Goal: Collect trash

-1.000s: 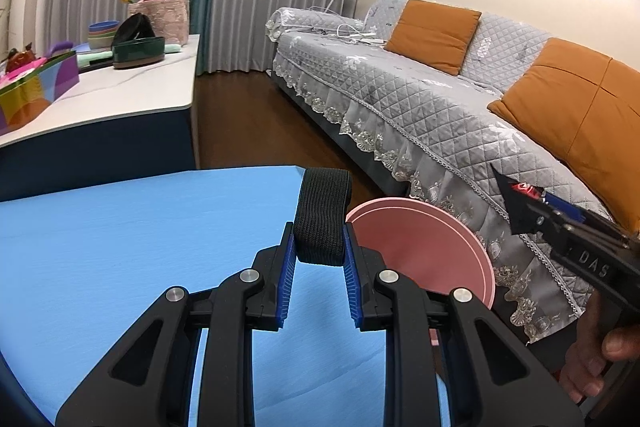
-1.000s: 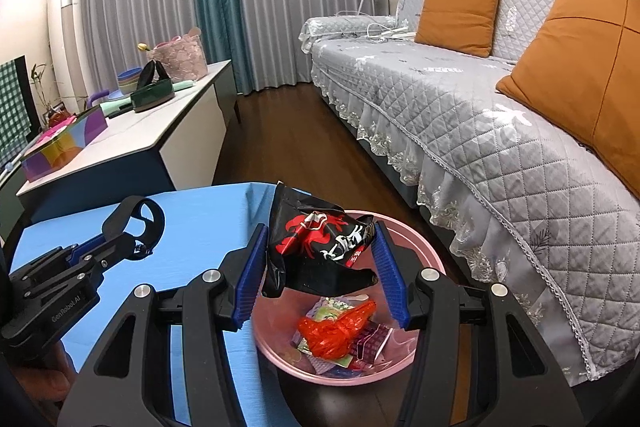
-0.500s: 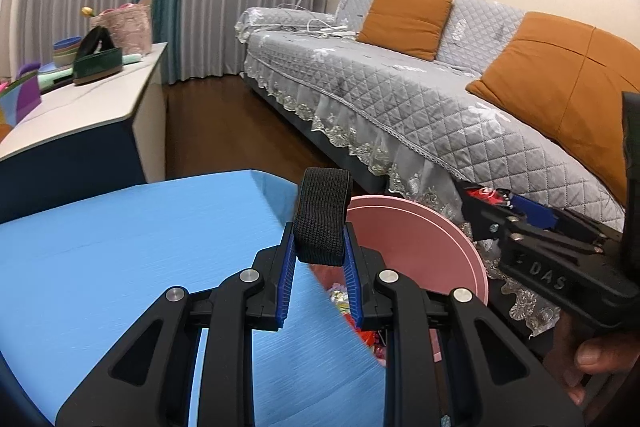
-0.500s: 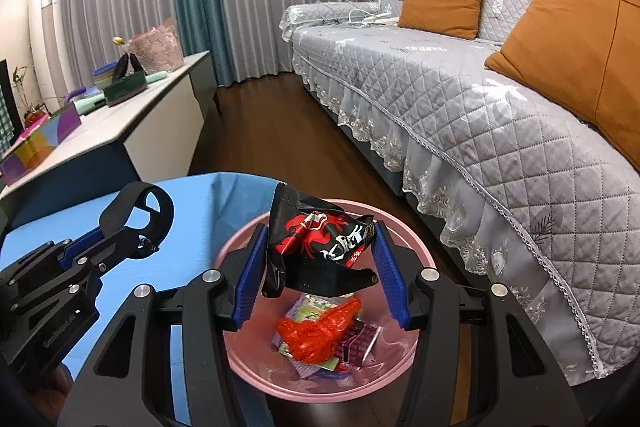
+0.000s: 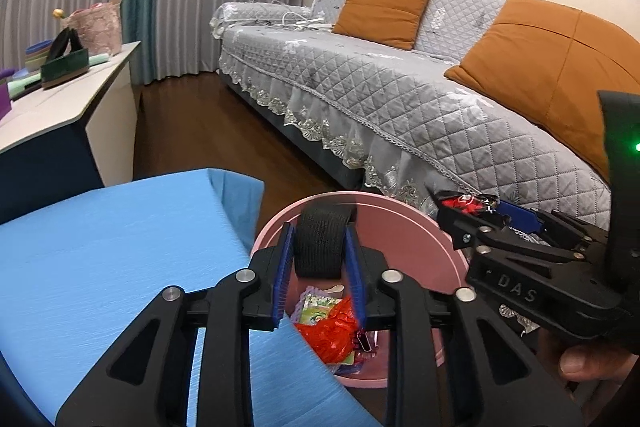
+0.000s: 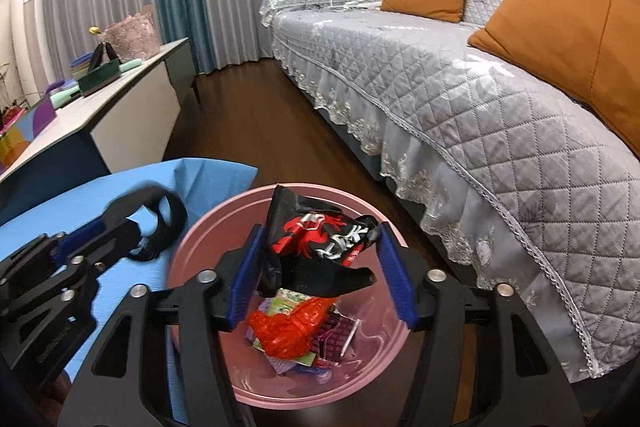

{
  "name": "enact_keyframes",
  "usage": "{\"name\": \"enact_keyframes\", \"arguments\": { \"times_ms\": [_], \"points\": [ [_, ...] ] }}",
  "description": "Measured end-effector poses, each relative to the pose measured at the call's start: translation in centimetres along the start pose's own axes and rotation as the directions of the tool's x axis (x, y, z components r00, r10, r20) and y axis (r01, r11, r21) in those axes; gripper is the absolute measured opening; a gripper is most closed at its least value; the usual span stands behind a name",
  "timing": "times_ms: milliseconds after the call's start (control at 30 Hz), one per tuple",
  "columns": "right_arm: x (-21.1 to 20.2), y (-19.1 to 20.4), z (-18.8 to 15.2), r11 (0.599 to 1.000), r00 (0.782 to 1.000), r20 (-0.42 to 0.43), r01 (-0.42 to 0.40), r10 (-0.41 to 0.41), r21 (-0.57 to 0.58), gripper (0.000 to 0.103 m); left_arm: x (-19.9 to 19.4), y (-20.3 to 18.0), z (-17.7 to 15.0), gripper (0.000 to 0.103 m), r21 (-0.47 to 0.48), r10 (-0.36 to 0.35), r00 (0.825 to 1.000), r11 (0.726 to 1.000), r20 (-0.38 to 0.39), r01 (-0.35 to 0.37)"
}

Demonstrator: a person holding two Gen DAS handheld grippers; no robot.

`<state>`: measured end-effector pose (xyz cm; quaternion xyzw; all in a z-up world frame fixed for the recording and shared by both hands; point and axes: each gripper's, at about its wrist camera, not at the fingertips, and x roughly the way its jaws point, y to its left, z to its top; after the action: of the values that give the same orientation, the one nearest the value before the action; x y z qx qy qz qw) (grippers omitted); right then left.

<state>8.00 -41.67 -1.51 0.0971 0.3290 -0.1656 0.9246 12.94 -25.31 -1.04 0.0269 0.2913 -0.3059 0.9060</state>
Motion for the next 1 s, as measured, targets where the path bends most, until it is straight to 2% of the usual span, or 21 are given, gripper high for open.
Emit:
{"name": "enact_keyframes", "arguments": {
  "times_ms": [67, 300, 433, 500, 633, 733, 800, 933, 1000],
  "points": [
    [-0.1, -0.4, 0.1, 1.000, 1.000, -0.006, 0.005, -0.005, 0.017, 0.068, -0.4, 0.0, 0.1, 0.040, -0.004, -0.001, 1.000, 1.000, 0.011, 0.001],
    [-1.5, -0.2, 0.6, 0.999, 1.000, 0.015, -0.006, 0.005, 0.035, 0.072, -2.9, -0.1, 1.4, 0.040, 0.000, 0.016, 0.999, 1.000, 0.049, -0.016],
    [-3.9, 0.6, 1.2, 0.999, 0.998, 0.056, -0.034, 0.032, 0.036, 0.077, -5.5, -0.2, 2.1, 0.041, 0.007, 0.032, 0.996, 0.999, 0.078, -0.033],
    [-5.1, 1.0, 1.5, 0.998, 0.996, 0.074, -0.050, 0.047, 0.036, 0.082, -7.0, -0.1, 2.2, 0.050, 0.008, 0.044, 0.995, 0.999, 0.094, -0.045],
    [-8.6, 1.8, 2.0, 0.996, 0.990, 0.116, -0.089, 0.085, 0.031, 0.089, -10.8, 0.3, 2.5, 0.060, -0.009, 0.083, 0.988, 0.997, 0.127, -0.083],
    [-10.8, 2.3, 2.4, 0.995, 0.987, 0.135, -0.094, 0.091, 0.022, 0.094, -13.6, 0.9, 2.6, 0.068, -0.049, 0.120, 0.983, 0.992, 0.142, -0.114],
    [-12.4, 2.4, 2.5, 0.994, 0.984, 0.148, -0.102, 0.098, 0.024, 0.097, -15.5, 1.4, 2.4, 0.078, -0.088, 0.146, 0.978, 0.987, 0.146, -0.134],
    [-14.8, 2.6, 1.8, 0.992, 0.983, 0.145, -0.118, 0.111, 0.038, 0.098, -18.5, 1.6, 0.9, 0.088, -0.108, 0.193, 0.973, 0.978, 0.128, -0.179],
    [-16.0, 3.1, 1.2, 0.987, 0.979, 0.130, -0.160, 0.155, 0.028, 0.098, -19.7, 1.5, 0.0, 0.092, -0.102, 0.216, 0.970, 0.973, 0.110, -0.205]
  ]
}}
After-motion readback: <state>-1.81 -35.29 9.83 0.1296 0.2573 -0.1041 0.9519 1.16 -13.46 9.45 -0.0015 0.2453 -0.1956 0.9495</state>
